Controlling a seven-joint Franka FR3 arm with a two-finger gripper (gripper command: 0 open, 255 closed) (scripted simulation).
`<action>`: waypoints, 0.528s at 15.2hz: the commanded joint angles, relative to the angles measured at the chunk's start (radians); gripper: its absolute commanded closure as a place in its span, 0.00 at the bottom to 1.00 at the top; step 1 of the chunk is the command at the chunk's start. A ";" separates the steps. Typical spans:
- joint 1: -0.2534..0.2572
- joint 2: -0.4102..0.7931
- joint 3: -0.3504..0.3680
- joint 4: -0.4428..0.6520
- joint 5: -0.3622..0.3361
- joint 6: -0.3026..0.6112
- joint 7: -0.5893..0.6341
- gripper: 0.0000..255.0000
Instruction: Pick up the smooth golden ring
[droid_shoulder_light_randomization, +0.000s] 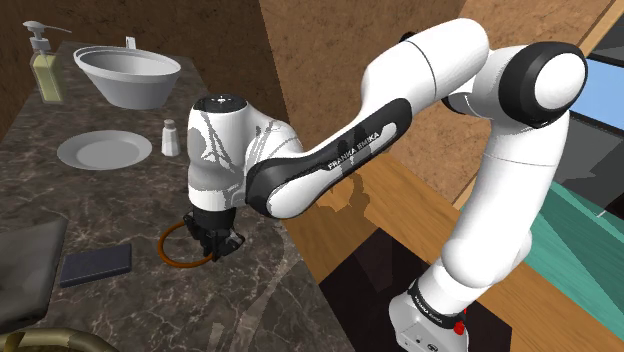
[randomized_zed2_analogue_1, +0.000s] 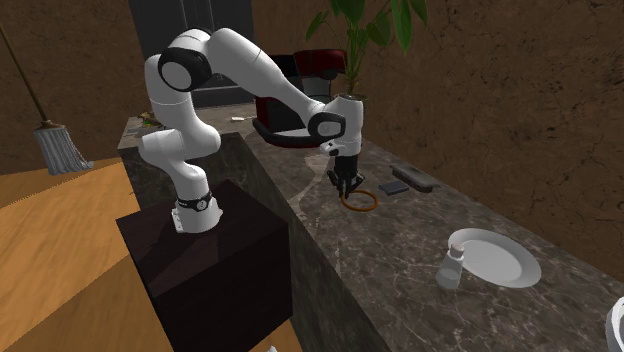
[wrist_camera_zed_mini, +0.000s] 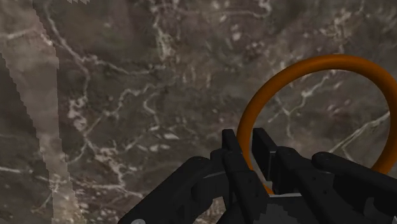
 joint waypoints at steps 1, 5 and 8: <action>0.000 0.000 0.000 0.000 -0.001 0.001 0.000 1.00; 0.000 0.000 0.000 0.000 -0.001 0.000 0.000 1.00; -0.009 -0.010 0.010 0.003 0.012 -0.009 -0.008 1.00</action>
